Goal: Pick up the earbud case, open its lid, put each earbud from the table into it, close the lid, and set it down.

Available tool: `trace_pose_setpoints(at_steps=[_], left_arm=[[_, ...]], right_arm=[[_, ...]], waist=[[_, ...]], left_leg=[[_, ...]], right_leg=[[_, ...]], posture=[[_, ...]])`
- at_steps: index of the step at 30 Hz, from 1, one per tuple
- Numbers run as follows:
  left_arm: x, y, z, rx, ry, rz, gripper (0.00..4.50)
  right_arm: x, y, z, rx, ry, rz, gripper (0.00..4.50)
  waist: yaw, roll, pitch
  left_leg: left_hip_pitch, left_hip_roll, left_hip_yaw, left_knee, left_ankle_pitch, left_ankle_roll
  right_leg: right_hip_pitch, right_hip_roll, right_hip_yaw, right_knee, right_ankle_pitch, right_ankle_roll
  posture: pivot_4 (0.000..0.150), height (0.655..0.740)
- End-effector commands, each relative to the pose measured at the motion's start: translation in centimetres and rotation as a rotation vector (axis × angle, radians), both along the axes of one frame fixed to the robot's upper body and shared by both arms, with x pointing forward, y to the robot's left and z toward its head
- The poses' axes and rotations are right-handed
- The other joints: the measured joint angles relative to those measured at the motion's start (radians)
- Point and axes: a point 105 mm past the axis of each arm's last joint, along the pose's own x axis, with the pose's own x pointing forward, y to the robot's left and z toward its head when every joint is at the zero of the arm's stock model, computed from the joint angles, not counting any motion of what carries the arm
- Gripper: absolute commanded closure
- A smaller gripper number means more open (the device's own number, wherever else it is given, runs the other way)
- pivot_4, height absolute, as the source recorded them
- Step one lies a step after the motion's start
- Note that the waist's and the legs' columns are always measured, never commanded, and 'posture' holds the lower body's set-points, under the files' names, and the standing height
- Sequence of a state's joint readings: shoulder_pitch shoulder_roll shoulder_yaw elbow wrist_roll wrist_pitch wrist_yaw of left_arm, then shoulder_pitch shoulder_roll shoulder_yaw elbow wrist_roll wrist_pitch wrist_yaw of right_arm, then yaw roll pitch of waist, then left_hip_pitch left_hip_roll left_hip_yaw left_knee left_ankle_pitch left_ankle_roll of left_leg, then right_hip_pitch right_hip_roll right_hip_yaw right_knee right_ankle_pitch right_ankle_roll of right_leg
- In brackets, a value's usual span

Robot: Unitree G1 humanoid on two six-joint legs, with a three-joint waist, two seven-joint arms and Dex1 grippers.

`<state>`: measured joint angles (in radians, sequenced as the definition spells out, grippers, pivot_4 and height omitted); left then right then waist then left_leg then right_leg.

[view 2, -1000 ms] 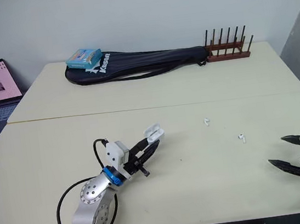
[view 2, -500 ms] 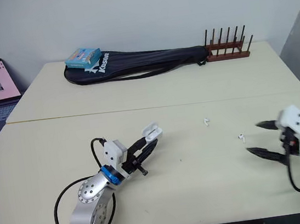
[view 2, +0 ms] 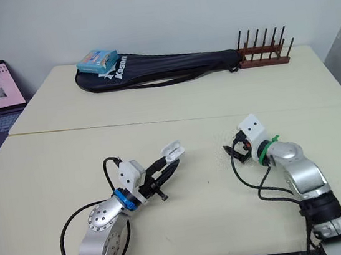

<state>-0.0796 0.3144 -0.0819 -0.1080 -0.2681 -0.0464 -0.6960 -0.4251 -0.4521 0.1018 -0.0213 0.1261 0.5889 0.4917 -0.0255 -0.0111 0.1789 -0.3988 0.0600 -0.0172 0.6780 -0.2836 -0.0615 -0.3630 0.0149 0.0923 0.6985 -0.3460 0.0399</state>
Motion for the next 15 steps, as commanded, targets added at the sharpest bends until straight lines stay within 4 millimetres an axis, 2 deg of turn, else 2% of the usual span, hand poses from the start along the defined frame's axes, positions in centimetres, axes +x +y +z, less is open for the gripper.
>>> trace_pose_setpoints(at_steps=[1, 7, 10, 15], left_arm=[[-0.1, -0.2, 1.0, 0.002, -0.047, -0.011, 3.72], [-0.2, -0.2, 0.9, 0.009, -0.047, -0.010, 3.72], [-0.3, -0.3, 0.8, 0.011, -0.044, -0.012, 3.72], [-0.3, -0.3, 0.7, 0.013, -0.042, -0.014, 3.72]], right_arm=[[1.2, -0.7, 0.5, -0.018, -0.038, -0.066, 0.00], [1.1, -1.1, -1.5, 0.026, 0.054, -0.125, 0.00], [0.9, -1.2, -2.1, 0.049, 0.095, -0.141, 0.58], [0.9, -1.3, -2.5, 0.055, 0.124, -0.147, 2.31]], waist=[[-0.001, 0.000, 0.000], [-0.005, 0.000, 0.000], [-0.005, 0.000, -0.001], [-0.003, 0.000, -0.001]], left_leg=[[0.000, 0.000, 0.000, 0.000, 0.000, 0.000], [0.001, 0.000, 0.000, 0.000, 0.000, 0.001], [0.001, 0.000, 0.000, 0.000, 0.000, 0.001], [0.001, 0.000, 0.000, 0.000, 0.000, 0.001]], right_leg=[[0.000, 0.000, 0.000, 0.000, 0.000, 0.000], [-0.001, 0.001, 0.000, 0.002, 0.000, 0.000], [0.000, 0.001, 0.000, 0.003, 0.000, 0.000], [0.000, 0.001, 0.000, 0.003, 0.000, 0.000]], posture=[[0.150, 0.7274], [0.150, 0.7274], [0.150, 0.7274], [0.150, 0.7274]])
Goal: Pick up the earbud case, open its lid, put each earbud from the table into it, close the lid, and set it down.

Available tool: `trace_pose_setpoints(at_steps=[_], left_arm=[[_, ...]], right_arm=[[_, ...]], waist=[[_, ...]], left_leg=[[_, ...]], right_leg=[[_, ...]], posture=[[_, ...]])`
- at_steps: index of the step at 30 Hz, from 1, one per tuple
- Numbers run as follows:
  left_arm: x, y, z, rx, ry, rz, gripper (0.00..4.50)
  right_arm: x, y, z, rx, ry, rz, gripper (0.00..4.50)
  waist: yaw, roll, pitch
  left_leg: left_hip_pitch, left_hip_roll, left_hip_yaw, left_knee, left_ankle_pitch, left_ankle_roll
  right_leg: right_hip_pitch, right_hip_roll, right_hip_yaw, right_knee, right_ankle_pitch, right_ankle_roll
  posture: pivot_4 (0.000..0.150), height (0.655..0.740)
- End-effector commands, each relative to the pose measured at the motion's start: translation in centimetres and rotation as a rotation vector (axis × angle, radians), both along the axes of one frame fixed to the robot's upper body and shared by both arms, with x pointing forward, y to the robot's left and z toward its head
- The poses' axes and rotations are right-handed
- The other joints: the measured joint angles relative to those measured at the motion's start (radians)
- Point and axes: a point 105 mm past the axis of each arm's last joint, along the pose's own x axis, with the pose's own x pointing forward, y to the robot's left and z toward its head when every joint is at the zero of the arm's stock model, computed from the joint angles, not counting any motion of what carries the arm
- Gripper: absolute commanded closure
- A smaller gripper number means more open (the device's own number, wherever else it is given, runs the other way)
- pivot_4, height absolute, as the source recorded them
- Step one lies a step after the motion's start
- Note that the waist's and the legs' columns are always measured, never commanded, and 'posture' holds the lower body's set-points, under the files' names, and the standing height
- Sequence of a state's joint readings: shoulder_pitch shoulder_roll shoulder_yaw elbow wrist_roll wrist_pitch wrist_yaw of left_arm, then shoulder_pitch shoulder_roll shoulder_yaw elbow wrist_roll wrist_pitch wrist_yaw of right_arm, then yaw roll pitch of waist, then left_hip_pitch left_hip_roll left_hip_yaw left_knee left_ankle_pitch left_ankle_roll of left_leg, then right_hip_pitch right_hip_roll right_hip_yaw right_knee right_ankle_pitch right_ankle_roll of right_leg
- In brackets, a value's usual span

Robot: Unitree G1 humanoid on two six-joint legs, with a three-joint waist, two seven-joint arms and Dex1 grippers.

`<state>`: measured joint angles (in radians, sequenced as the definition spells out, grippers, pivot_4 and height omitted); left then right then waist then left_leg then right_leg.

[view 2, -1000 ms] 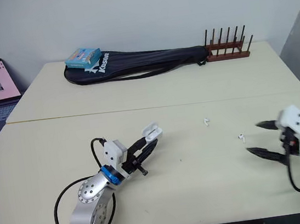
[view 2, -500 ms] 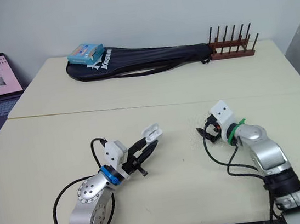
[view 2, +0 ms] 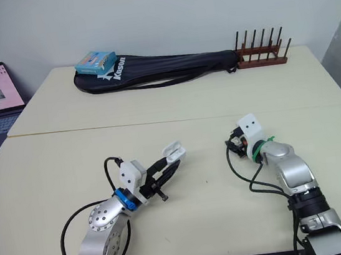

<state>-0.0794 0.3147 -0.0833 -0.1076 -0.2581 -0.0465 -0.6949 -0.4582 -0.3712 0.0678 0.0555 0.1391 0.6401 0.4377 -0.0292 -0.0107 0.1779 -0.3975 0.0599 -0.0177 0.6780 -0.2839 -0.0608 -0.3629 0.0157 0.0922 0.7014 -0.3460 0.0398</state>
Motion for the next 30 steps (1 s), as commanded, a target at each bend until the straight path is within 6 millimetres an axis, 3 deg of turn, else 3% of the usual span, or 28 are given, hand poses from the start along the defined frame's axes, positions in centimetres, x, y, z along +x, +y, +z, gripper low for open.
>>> trace_pose_setpoints(at_steps=[1, 5, 12, 16, 22, 30], left_arm=[[-0.3, -0.3, 0.8, 0.004, -0.041, -0.016, 3.72], [-0.4, -0.4, 0.7, 0.007, -0.040, -0.016, 3.72], [-0.8, -0.5, 0.7, 0.007, -0.040, -0.012, 3.72], [-0.9, -0.3, 0.6, 0.008, -0.039, -0.006, 3.72], [-1.5, -0.3, 0.6, 0.007, -0.039, -0.007, 3.72], [-2.8, -0.2, 0.9, 0.010, -0.036, -0.003, 3.72]], right_arm=[[0.0, -1.8, -1.4, -0.032, 0.063, -0.065, 2.70], [-0.4, -1.8, -1.1, -0.055, 0.065, -0.005, 4.05], [-2.8, -1.1, 1.5, -0.138, 0.020, 0.341, 4.08], [-6.3, -1.5, 3.2, -0.224, 0.004, 0.675, 4.08], [-10.6, -5.3, 2.7, -0.498, 0.108, 0.996, 4.08], [-12.1, -9.4, 1.1, -0.643, 0.198, 1.104, 4.08]], waist=[[0.001, 0.000, 0.000], [0.004, 0.000, 0.000], [0.005, 0.000, 0.000], [0.003, 0.000, 0.000], [0.001, 0.000, 0.001], [0.000, -0.001, 0.001]], left_leg=[[0.000, 0.000, 0.000, 0.000, 0.000, 0.000], [0.000, 0.000, 0.000, 0.000, 0.000, 0.000], [-0.001, 0.000, -0.002, 0.000, 0.000, 0.000], [-0.001, 0.000, -0.002, -0.001, 0.000, 0.000], [-0.001, 0.000, -0.002, 0.000, 0.000, 0.001], [0.004, 0.000, -0.001, 0.000, 0.000, 0.001]], right_leg=[[0.000, 0.000, 0.000, 0.000, 0.000, 0.000], [0.000, 0.000, -0.001, 0.000, 0.000, 0.000], [0.001, -0.001, -0.002, -0.003, 0.000, 0.000], [0.000, 0.000, -0.002, -0.003, 0.000, 0.000], [0.001, 0.000, -0.002, -0.003, 0.000, 0.000], [0.005, 0.000, -0.001, -0.004, 0.000, 0.000]], posture=[[0.150, 0.7274], [0.150, 0.7274], [0.150, 0.7274], [0.150, 0.7274], [0.150, 0.7274], [0.150, 0.7274]])
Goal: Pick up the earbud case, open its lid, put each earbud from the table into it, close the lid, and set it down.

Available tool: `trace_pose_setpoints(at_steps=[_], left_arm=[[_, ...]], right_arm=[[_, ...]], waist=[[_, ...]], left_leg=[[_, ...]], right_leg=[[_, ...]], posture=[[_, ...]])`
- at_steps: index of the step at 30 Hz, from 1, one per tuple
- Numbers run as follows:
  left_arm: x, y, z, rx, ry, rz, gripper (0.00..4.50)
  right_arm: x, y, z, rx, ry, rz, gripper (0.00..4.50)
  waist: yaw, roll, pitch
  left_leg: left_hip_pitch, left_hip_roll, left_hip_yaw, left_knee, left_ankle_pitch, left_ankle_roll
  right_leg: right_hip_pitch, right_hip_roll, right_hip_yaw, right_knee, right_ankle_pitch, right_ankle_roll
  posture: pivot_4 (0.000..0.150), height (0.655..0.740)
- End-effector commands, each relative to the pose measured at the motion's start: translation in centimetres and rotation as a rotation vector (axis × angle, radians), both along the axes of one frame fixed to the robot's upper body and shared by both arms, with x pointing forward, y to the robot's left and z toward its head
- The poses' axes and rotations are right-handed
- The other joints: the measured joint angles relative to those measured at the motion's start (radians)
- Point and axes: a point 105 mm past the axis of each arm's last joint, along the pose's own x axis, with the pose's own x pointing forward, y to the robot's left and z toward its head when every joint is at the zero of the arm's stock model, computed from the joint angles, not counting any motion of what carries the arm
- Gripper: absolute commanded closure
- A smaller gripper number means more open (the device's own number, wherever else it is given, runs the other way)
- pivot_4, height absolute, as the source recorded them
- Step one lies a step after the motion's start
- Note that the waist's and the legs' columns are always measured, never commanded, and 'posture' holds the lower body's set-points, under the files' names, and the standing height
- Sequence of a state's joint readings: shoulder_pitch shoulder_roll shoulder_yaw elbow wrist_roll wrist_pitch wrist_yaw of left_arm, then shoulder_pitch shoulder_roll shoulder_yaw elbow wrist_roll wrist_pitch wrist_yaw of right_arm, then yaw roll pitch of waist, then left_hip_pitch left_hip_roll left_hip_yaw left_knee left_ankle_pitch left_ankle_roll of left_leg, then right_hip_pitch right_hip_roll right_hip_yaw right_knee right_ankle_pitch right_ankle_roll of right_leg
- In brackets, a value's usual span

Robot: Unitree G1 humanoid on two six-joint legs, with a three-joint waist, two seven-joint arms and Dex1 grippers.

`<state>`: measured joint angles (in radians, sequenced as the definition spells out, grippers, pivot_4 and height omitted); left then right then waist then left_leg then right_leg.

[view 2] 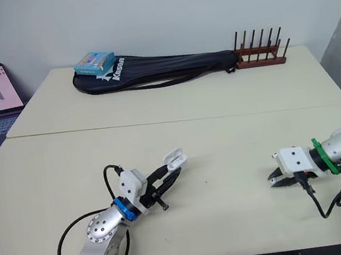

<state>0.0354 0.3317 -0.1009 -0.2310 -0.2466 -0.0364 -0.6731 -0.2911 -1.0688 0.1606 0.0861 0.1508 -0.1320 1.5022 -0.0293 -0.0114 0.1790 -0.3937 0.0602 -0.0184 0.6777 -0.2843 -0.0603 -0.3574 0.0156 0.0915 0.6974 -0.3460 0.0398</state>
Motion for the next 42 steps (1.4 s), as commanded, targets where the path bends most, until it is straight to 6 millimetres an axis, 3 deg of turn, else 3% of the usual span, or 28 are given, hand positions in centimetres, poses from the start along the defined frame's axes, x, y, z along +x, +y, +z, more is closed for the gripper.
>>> trace_pose_setpoints(at_steps=[1, 12, 19, 26, 33, 37, 42], left_arm=[[-0.6, 0.0, 1.3, -0.004, -0.040, 0.000, 3.72], [-1.2, 0.4, 1.4, 0.011, -0.019, 0.011, 3.72], [-0.9, 0.2, 1.4, 0.005, -0.014, 0.012, 3.72], [0.1, 0.0, 1.8, 0.012, -0.025, -0.012, 3.72], [-0.3, 0.9, 1.8, 0.048, -0.040, -0.032, 3.72], [-0.9, 2.0, 2.4, 0.047, -0.055, -0.006, 3.72], [-1.6, 1.6, 2.7, 0.034, -0.047, -0.004, 3.72]], right_arm=[[-0.4, -1.4, -0.1, -0.054, 0.008, 0.033, 4.08], [-0.7, -2.9, -1.8, -0.075, 0.076, 0.019, 4.08], [-0.3, -2.5, -1.6, -0.043, 0.047, 0.032, 1.71], [-0.3, -1.8, 2.0, 0.036, 0.000, 0.017, 1.69], [-1.6, -0.9, 2.8, 0.059, -0.024, -0.159, 1.69], [-1.9, -1.3, 3.0, -0.046, -0.065, -0.334, 1.69], [-2.7, -1.9, 3.3, -0.197, -0.042, -0.418, 1.69]], waist=[[0.000, 0.000, 0.000], [-0.001, 0.000, 0.000], [-0.001, 0.000, 0.000], [0.000, 0.001, 0.001], [0.001, 0.000, 0.001], [-0.002, 0.000, 0.001], [0.000, 0.000, 0.002]], left_leg=[[0.000, 0.000, 0.000, 0.000, 0.000, 0.000], [0.008, 0.000, 0.000, 0.000, 0.000, 0.000], [0.011, 0.000, 0.000, 0.000, 0.000, 0.000], [0.011, 0.000, 0.000, 0.000, 0.000, 0.000], [0.009, 0.000, -0.002, -0.001, 0.000, 0.000], [0.009, 0.000, -0.002, -0.001, 0.000, 0.000], [0.010, 0.000, 0.000, -0.001, 0.000, 0.000]], right_leg=[[0.000, 0.000, 0.000, 0.000, 0.000, 0.000], [0.008, 0.000, 0.002, -0.001, 0.000, 0.000], [0.011, -0.001, 0.003, -0.002, 0.000, 0.000], [0.011, -0.001, 0.004, -0.002, 0.000, 0.000], [0.011, -0.001, 0.002, -0.003, 0.000, 0.000], [0.010, 0.000, 0.003, -0.002, 0.000, 0.000], [0.010, -0.001, 0.003, -0.002, 0.000, 0.000]], posture=[[0.150, 0.7274], [0.150, 0.7274], [0.150, 0.7274], [0.150, 0.7274], [0.150, 0.7274], [0.150, 0.7274], [0.150, 0.7274]])
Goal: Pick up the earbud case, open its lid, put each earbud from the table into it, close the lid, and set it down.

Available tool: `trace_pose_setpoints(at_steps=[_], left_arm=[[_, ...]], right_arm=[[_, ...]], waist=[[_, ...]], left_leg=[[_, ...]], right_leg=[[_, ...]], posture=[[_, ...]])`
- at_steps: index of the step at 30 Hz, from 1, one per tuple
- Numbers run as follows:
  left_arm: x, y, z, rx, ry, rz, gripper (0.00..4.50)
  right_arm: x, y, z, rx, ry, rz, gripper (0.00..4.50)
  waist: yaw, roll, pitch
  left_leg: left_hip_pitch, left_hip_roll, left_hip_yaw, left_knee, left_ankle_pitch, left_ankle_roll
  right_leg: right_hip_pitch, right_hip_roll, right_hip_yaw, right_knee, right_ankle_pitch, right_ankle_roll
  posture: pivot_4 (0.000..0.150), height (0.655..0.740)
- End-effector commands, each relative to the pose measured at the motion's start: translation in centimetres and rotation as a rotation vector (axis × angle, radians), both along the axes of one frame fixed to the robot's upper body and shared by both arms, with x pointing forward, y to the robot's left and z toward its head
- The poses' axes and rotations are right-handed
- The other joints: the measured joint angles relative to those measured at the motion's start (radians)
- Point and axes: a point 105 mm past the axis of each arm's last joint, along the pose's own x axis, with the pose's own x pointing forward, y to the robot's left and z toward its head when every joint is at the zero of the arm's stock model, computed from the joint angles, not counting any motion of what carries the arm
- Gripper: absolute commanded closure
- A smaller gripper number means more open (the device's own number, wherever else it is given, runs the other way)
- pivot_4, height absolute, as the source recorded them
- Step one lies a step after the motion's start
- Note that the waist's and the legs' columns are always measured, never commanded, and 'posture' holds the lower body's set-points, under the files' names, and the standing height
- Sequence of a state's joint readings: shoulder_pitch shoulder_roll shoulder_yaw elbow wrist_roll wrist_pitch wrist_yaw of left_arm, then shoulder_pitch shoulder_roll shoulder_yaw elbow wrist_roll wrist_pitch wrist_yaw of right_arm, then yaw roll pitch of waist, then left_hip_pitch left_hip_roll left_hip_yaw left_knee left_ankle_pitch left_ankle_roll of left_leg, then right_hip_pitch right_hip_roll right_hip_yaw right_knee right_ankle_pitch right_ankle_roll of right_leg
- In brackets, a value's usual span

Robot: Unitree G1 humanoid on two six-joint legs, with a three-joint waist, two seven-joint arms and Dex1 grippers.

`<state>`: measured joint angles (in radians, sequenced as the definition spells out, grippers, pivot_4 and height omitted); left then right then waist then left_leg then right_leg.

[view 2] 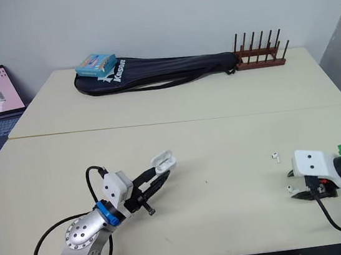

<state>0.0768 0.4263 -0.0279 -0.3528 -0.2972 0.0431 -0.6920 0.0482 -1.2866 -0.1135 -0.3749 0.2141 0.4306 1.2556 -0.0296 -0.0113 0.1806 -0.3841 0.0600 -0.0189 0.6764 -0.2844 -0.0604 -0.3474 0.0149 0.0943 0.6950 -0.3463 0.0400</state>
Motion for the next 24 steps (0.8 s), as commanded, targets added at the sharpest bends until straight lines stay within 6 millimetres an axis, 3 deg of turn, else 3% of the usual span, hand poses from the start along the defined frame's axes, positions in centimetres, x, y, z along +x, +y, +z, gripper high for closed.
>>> trace_pose_setpoints(at_steps=[1, 13, 24], left_arm=[[-0.9, -0.7, 1.1, -0.022, -0.031, -0.016, 3.72], [-1.6, -1.6, 0.4, -0.018, 0.004, -0.033, 3.72], [-1.4, -1.9, 0.3, -0.025, 0.003, -0.031, 3.72]], right_arm=[[-0.2, 0.0, 0.7, -0.089, -0.015, -0.031, 1.69], [1.5, 0.8, -2.0, -0.125, -0.006, -0.034, 1.69], [1.4, 0.0, -3.8, -0.139, 0.045, -0.048, 1.69]], waist=[[0.000, -0.001, 0.000], [-0.001, -0.003, 0.002], [0.000, -0.004, 0.002]], left_leg=[[0.000, 0.000, 0.000, 0.000, 0.000, 0.000], [-0.002, 0.000, 0.002, -0.001, 0.000, 0.000], [-0.005, 0.000, 0.001, 0.000, 0.000, 0.000]], right_leg=[[0.000, 0.000, 0.000, -0.001, 0.000, 0.000], [-0.003, 0.000, 0.000, -0.003, 0.000, 0.000], [-0.004, 0.000, 0.000, -0.003, 0.000, 0.000]], posture=[[0.150, 0.7274], [0.150, 0.7274], [0.150, 0.7274]])
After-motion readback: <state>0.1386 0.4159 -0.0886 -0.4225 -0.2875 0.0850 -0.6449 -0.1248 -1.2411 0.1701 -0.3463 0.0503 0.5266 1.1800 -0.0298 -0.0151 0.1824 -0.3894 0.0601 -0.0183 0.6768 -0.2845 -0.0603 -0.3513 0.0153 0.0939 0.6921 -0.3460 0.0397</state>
